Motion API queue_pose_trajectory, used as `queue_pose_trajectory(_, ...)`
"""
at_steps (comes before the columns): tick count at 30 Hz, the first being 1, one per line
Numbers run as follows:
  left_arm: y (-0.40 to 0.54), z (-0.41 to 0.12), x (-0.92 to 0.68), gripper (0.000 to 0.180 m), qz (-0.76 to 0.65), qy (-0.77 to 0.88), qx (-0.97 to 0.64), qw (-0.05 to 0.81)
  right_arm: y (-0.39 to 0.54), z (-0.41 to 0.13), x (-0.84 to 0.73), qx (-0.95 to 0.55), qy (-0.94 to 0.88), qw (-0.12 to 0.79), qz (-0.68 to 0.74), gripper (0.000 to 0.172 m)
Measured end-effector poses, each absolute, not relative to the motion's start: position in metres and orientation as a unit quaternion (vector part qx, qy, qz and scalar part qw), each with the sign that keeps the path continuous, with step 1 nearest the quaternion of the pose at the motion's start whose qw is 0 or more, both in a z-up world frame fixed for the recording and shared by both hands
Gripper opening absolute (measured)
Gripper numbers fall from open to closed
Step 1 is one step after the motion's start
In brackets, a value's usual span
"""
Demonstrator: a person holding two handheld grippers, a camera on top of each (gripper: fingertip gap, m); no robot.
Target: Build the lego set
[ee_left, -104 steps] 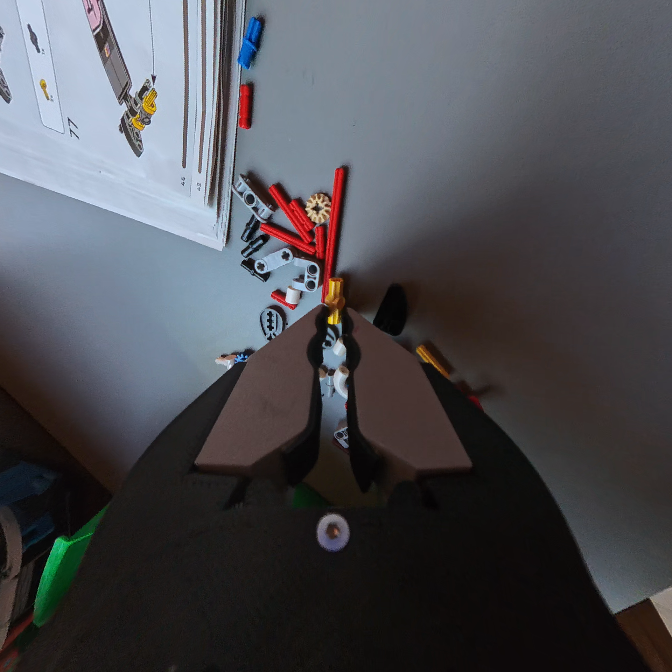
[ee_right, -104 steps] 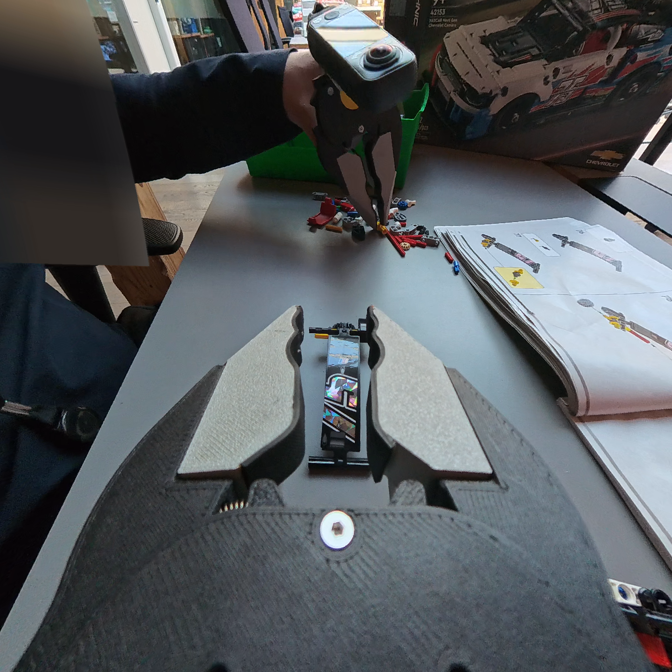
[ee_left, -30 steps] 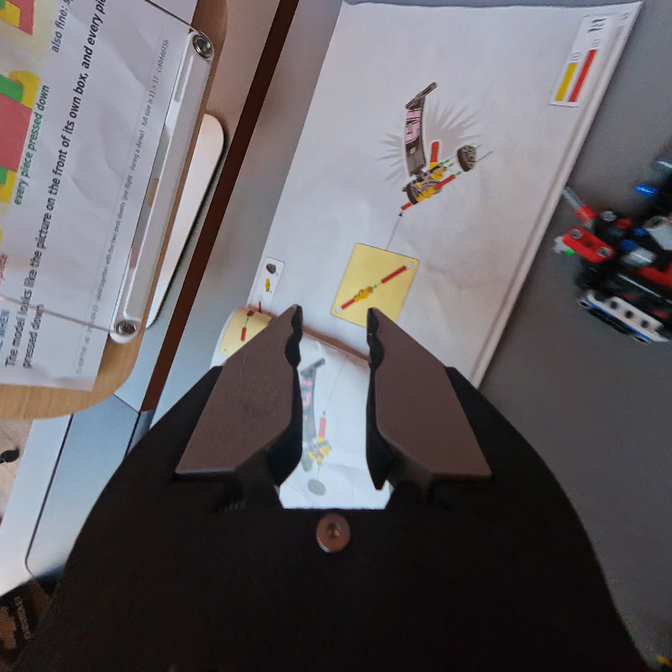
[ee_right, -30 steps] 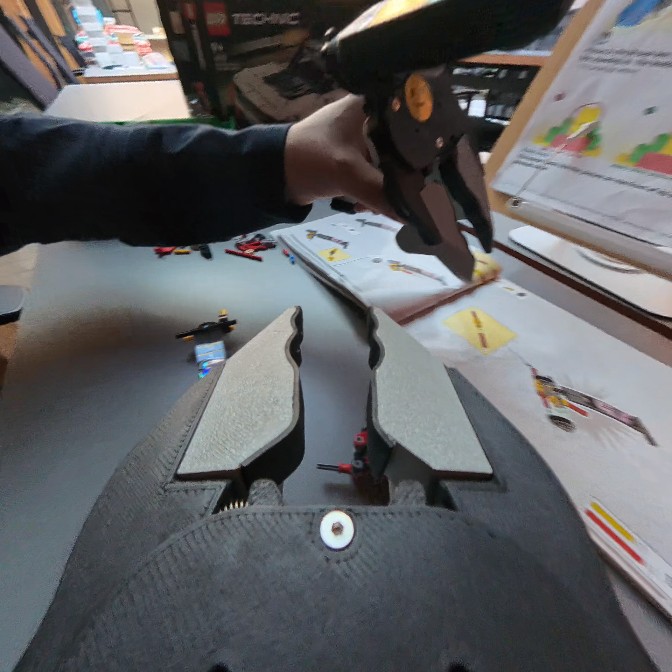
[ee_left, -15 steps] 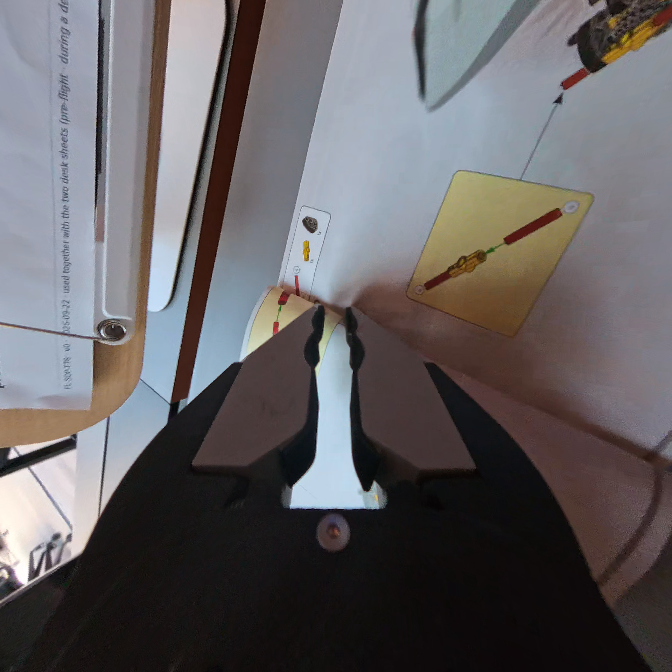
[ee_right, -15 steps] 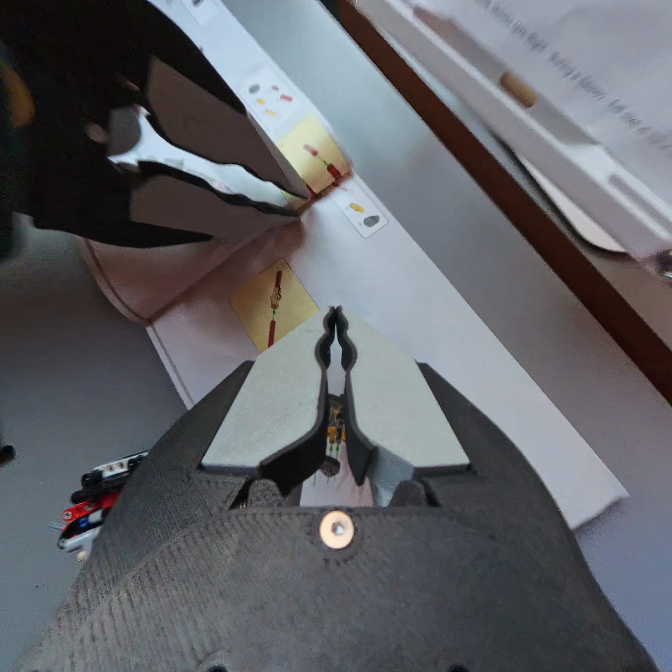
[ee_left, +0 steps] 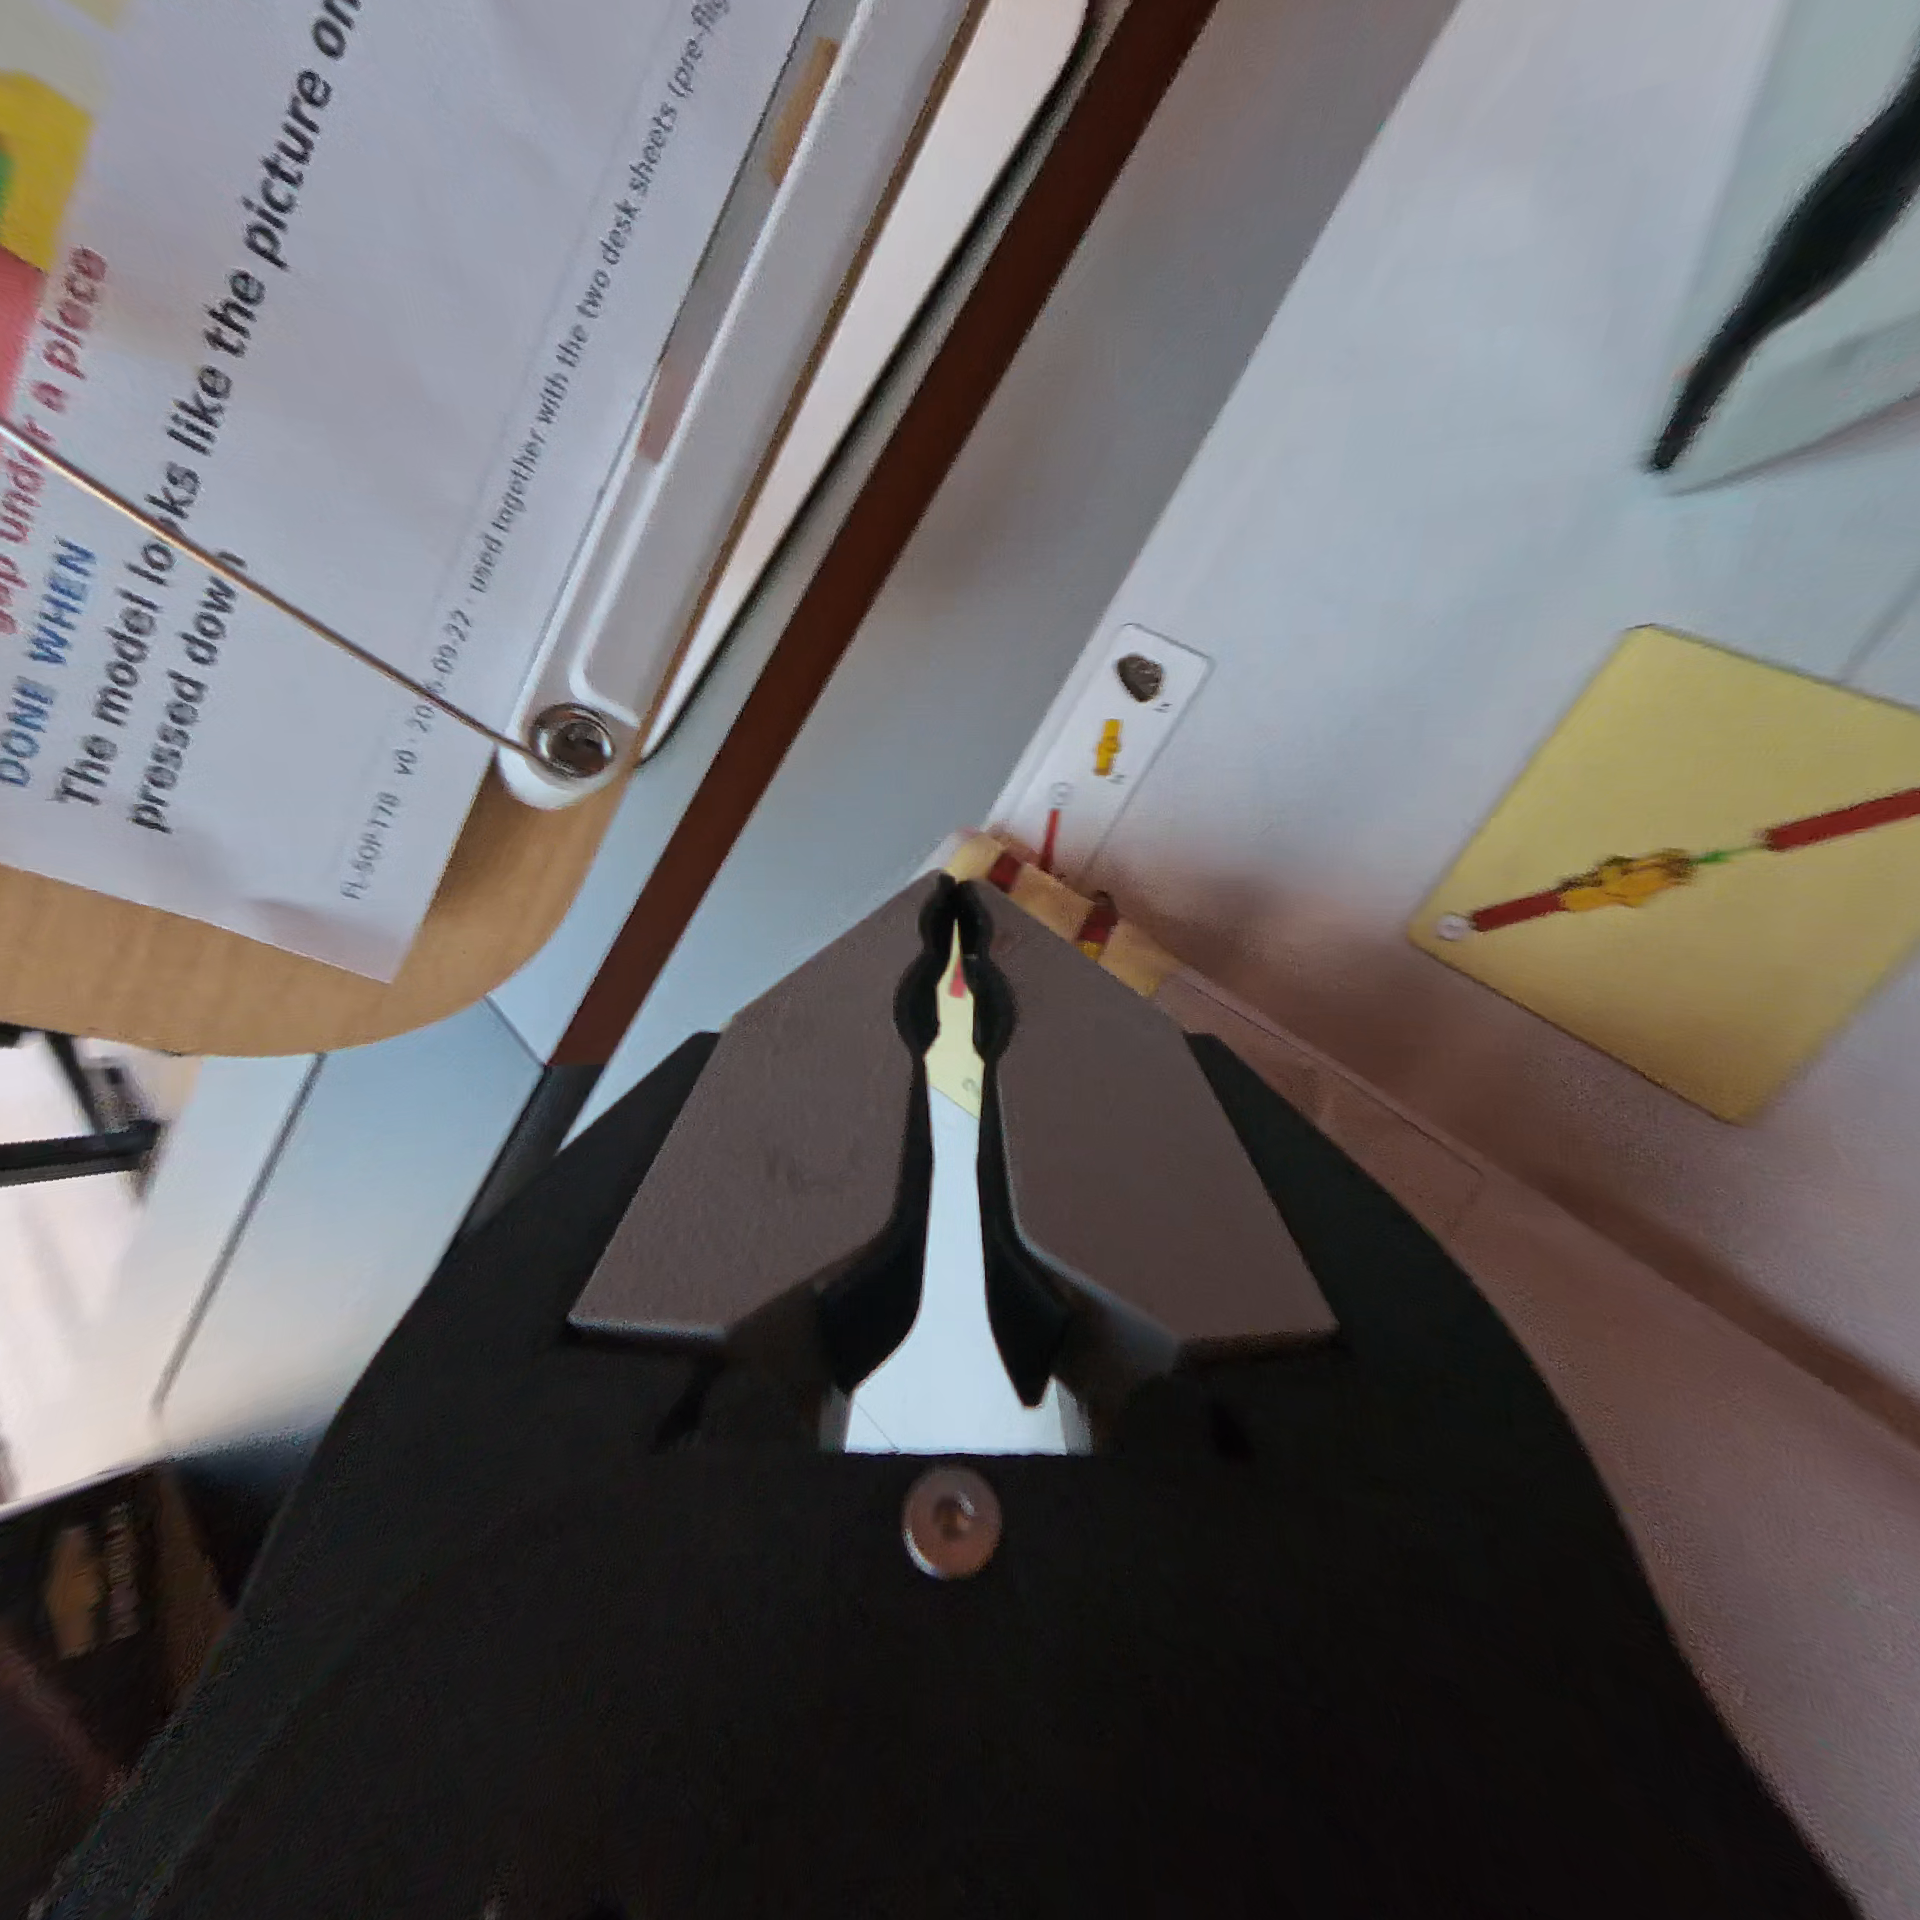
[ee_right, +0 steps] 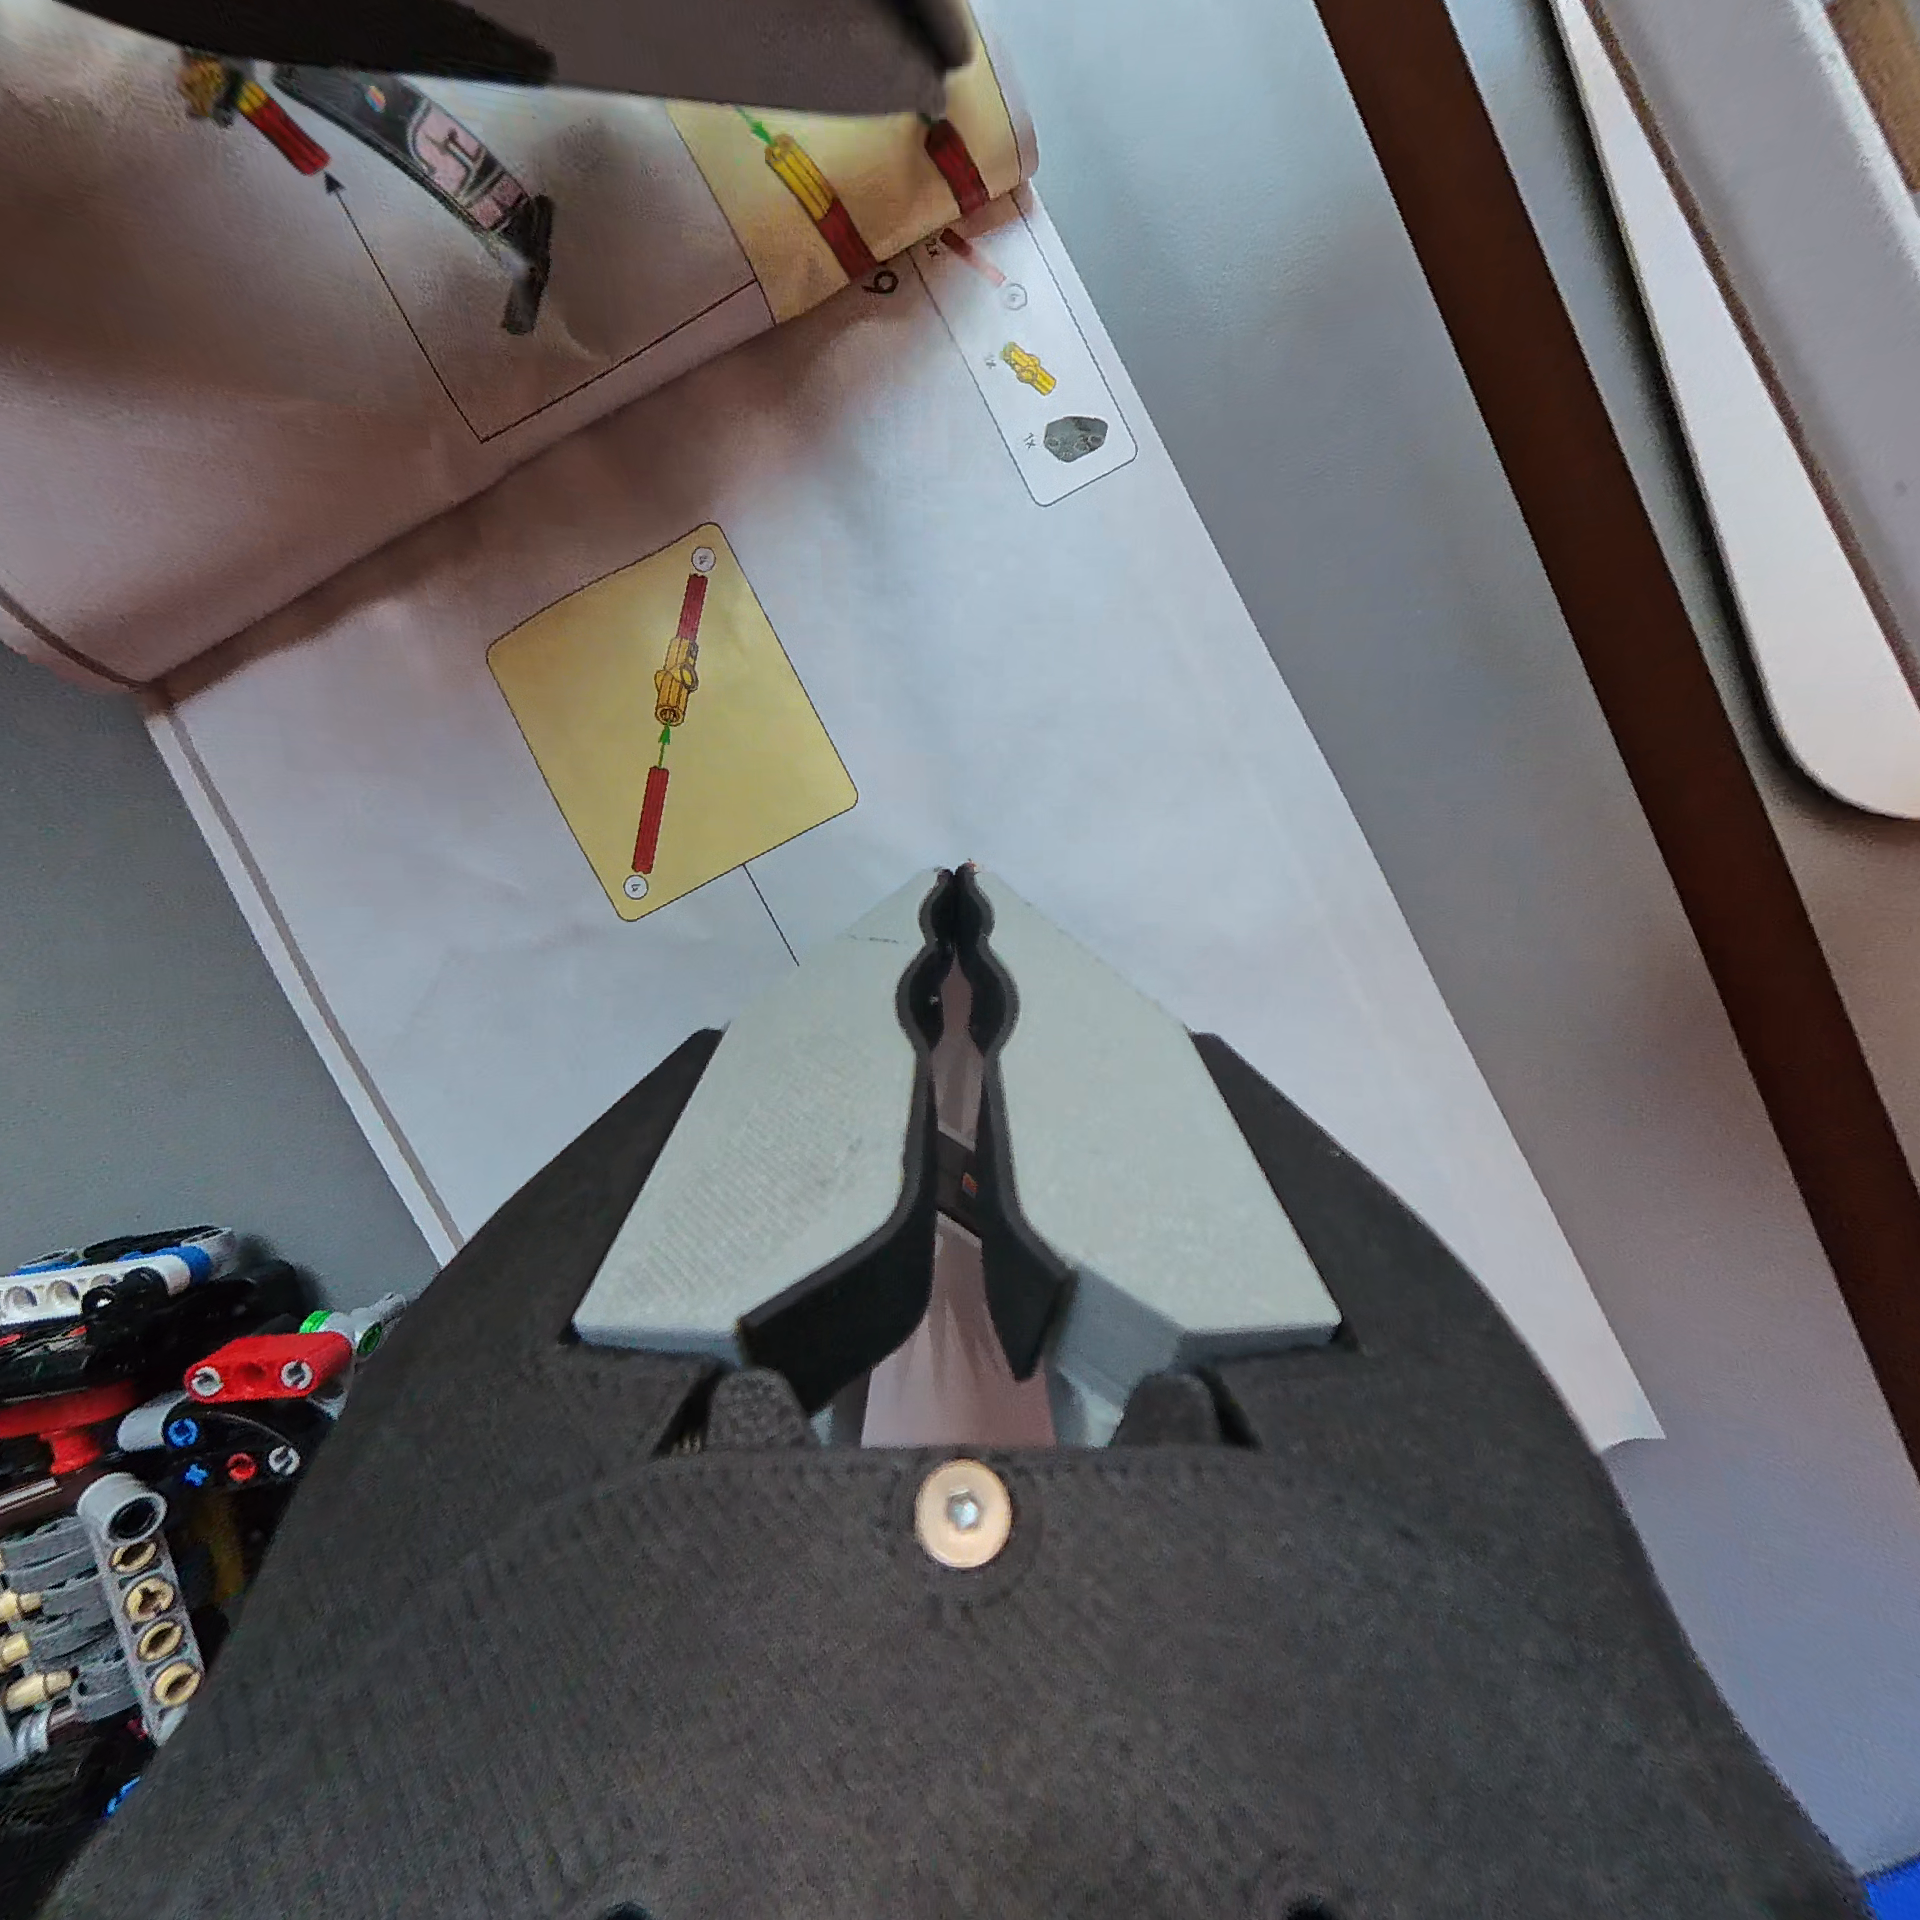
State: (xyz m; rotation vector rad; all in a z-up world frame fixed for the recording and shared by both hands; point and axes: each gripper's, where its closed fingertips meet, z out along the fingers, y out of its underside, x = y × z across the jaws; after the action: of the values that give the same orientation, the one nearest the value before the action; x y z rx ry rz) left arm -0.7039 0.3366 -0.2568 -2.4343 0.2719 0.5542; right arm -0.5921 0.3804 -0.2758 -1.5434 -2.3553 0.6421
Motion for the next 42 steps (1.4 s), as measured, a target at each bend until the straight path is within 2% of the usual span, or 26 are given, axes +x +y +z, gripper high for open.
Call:
queue_pose_trajectory(10,0.321,-0.273,-0.720,0.000,0.284,0.153,-0.916,0.238,0.381,-0.276,-0.592,-0.554,-0.797,0.125,0.207,0.000)
queue_pose_trajectory(18,0.306,-0.271,-0.731,0.000,0.234,0.101,-0.930,0.264,0.381,-0.275,-0.593,-0.568,-0.781,0.133,0.223,0.000)
queue_pose_trajectory(22,0.282,-0.233,-0.726,0.000,0.208,0.079,-0.934,0.279,0.367,-0.261,-0.580,-0.589,-0.766,0.086,0.241,0.000)
queue_pose_trajectory(26,0.214,-0.179,-0.708,0.000,0.171,0.074,-0.939,0.289,0.333,-0.202,-0.563,-0.572,-0.741,0.113,0.334,0.002)
queue_pose_trajectory(27,0.189,-0.174,-0.701,0.015,0.157,0.075,-0.945,0.277,0.325,-0.189,-0.556,-0.571,-0.731,0.131,0.351,0.021)
queue_pose_trajectory(28,0.164,-0.171,-0.694,0.025,0.145,0.072,-0.950,0.266,0.314,-0.179,-0.546,-0.563,-0.726,0.137,0.371,0.024)
queue_pose_trajectory(30,0.114,-0.171,-0.682,0.025,0.130,0.068,-0.956,0.252,0.285,-0.167,-0.523,-0.541,-0.721,0.137,0.411,0.024)
queue_pose_trajectory(36,-0.006,-0.199,-0.683,0.019,0.125,-0.017,-0.962,0.240,0.227,-0.179,-0.477,-0.498,-0.708,0.199,0.459,0.021)
queue_pose_trajectory(42,-0.040,-0.225,-0.677,0.015,0.071,-0.093,-0.951,0.285,0.202,-0.203,-0.478,-0.474,-0.701,0.265,0.462,0.016)
